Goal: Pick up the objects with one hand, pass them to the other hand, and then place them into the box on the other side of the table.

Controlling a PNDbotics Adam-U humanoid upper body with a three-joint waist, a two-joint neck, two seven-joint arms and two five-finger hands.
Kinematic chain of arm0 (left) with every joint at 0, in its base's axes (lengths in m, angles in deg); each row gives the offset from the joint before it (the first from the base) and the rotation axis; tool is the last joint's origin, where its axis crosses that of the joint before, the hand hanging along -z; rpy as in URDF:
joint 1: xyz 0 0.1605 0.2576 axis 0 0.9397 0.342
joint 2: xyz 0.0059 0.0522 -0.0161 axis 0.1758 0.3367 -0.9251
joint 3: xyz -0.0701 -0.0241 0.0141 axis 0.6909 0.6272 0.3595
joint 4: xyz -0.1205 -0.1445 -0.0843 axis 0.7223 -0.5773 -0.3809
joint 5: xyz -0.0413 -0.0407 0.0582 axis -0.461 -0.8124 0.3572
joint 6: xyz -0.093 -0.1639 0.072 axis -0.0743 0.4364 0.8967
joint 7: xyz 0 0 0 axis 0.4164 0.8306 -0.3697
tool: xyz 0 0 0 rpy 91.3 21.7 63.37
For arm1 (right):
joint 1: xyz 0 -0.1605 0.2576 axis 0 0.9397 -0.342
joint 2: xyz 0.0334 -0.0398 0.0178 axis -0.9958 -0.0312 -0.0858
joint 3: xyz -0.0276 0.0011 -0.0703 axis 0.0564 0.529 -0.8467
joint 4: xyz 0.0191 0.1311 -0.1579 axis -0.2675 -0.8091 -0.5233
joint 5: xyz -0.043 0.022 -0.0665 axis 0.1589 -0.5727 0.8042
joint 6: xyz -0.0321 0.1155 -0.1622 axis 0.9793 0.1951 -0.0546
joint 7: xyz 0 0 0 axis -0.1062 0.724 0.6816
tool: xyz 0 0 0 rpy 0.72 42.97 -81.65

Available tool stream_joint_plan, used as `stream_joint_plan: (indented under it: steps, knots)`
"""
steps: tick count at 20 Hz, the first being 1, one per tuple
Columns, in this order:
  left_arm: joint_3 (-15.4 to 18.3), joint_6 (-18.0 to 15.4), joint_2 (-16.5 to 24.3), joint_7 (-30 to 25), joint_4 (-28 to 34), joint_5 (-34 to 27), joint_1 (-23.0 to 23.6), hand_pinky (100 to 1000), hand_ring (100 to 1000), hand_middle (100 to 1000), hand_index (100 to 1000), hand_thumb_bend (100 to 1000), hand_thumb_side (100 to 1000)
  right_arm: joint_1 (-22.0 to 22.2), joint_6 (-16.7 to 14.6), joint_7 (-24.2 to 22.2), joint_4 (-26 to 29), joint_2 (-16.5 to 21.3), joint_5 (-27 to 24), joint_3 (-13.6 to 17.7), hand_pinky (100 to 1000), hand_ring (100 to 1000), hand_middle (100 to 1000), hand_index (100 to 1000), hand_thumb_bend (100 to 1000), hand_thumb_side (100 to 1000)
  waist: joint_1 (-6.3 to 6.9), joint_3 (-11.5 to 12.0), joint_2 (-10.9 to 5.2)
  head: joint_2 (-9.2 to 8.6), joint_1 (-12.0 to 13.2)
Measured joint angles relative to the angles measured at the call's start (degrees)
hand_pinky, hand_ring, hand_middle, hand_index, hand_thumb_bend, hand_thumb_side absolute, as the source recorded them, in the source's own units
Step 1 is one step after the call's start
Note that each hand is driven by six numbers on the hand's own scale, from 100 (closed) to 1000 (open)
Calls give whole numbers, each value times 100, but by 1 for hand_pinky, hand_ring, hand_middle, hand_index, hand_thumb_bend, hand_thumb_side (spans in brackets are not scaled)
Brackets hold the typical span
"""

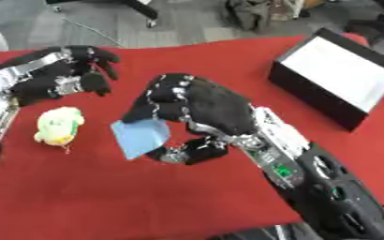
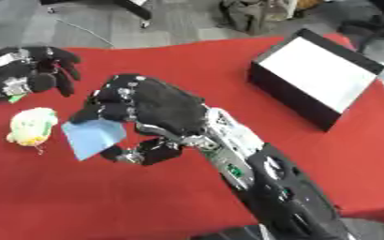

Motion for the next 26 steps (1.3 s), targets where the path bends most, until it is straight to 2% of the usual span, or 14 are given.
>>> stream_joint_plan:
  steps: [3,8,12,15,16,17,18,19,21,24,26]
  knots:
    - [370,-72,-33,539,-1,-40,309,606,576,621,841,577,644,-3,705,355,-198,351,-400,487,669,620,400,507,100,100,-1,10,-4,0,-144]
    - [876,-292,-157,1157,188,-266,832,608,580,624,841,568,642,-173,1760,849,-1552,799,-1275,1279,664,628,425,530,100,100,3,68,-6,1,-452]
    - [1170,-398,-290,1432,376,-319,1146,608,582,626,843,564,643,-435,2247,1135,-3046,890,-1635,1850,670,658,479,586,100,100,7,111,-9,2,-716]
    - [1307,-422,-402,1556,472,-335,1283,608,583,627,844,563,643,-695,2459,1296,-4176,890,-1573,2210,678,688,543,641,100,100,24,153,-10,3,-893]
    - [1338,-424,-430,1585,503,-338,1314,608,583,627,844,563,643,-783,2515,1352,-4514,890,-1496,2317,685,707,574,667,100,147,33,168,-10,3,-948]
    - [1364,-423,-456,1609,529,-340,1334,608,583,626,843,564,643,-869,2572,1410,-4820,890,-1393,2412,707,756,666,746,179,296,40,183,-10,3,-999]
    - [1387,-420,-472,1632,545,-346,1351,608,583,626,843,563,644,-939,2631,1465,-5080,893,-1270,2491,730,790,740,811,302,403,44,192,-10,3,-1045]
    - [1407,-417,-497,1652,557,-351,1361,607,583,626,844,563,645,-985,2709,1515,-5296,904,-1126,2556,750,825,788,861,382,468,44,206,-10,3,-1089]
    - [1424,-401,-506,1679,566,-356,1369,607,583,626,844,563,646,-1071,2936,1648,-5553,949,-818,2683,776,859,834,918,497,522,44,215,-10,3,-1166]
    - [1446,-381,-506,1701,567,-358,1386,607,583,627,844,563,646,-1092,3353,1956,-5612,1041,-515,2853,813,886,878,957,656,595,44,219,-10,3,-1239]
    - [1447,-374,-507,1707,567,-359,1396,607,583,627,844,563,647,-1093,3592,2159,-5529,1092,-403,2928,833,904,904,965,694,610,44,220,-10,3,-1264]
